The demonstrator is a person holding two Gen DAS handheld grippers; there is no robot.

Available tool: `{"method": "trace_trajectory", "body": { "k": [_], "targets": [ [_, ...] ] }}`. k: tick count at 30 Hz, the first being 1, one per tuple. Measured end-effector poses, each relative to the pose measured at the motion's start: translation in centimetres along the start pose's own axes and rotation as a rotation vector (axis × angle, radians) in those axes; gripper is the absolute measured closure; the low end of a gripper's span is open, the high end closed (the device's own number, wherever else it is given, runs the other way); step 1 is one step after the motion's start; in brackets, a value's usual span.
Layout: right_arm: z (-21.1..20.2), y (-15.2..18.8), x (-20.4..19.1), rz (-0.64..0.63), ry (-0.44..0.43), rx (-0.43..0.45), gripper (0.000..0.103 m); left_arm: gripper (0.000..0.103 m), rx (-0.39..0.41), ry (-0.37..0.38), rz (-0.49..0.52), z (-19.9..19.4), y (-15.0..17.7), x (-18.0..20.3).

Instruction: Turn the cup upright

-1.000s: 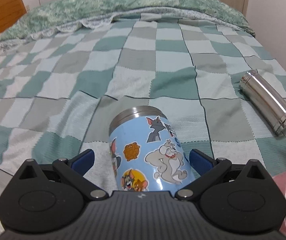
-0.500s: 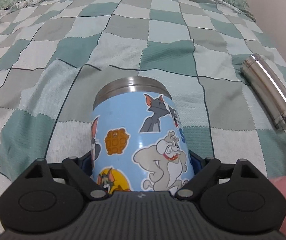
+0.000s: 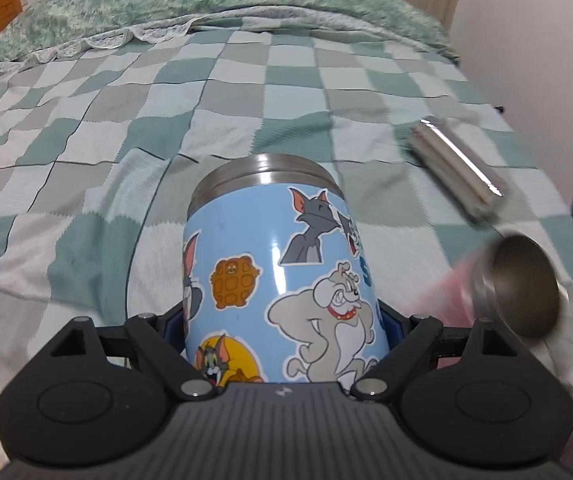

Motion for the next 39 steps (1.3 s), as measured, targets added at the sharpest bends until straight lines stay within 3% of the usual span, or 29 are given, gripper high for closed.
{"method": "trace_trajectory", "body": {
  "k": [8, 17, 21, 25, 33, 39],
  "targets": [
    [-5.0, 2.6, -3.3, 0.022, 0.008, -0.018, 0.000, 0.015, -0.022, 0.047, 0.008, -2.6, 5.5, 2.3],
    [-7.8, 6.9, -5.4, 0.064, 0.049, -0.077, 0.000, 0.014, -0.042, 0.027, 0.049, -0.2, 9.5, 4.0],
    [-8.1, 8.0, -5.9, 0.085, 0.069, -0.108, 0.000, 0.016, -0.012, 0.036, 0.030, 0.5, 10.0, 3.8],
    [-8.0, 8.7, -6.5, 0.105, 0.094, -0.130, 0.000, 0.001, -0.045, 0.046, 0.040, 0.0, 10.0, 3.3],
    [-7.7, 8.8, -8.7, 0.140, 0.113, -0.136, 0.000, 0.000, 0.120, 0.070, 0.045, -7.4, 10.8, -0.7],
    [-5.2, 8.4, -12.4, 0.133, 0.092, -0.181, 0.000, 0.000, 0.164, 0.023, 0.042, -9.0, 11.3, -4.7]
  ]
}}
Point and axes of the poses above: each gripper's, at about its wrist camera, not at the fingertips, and z roughly the way its jaws point, x to its right, y to its underside, the point moved 2 cm from there along z, roughly the way its jaws point, and after that the axes turned 6 degrees about z, right-handed, at the moved point
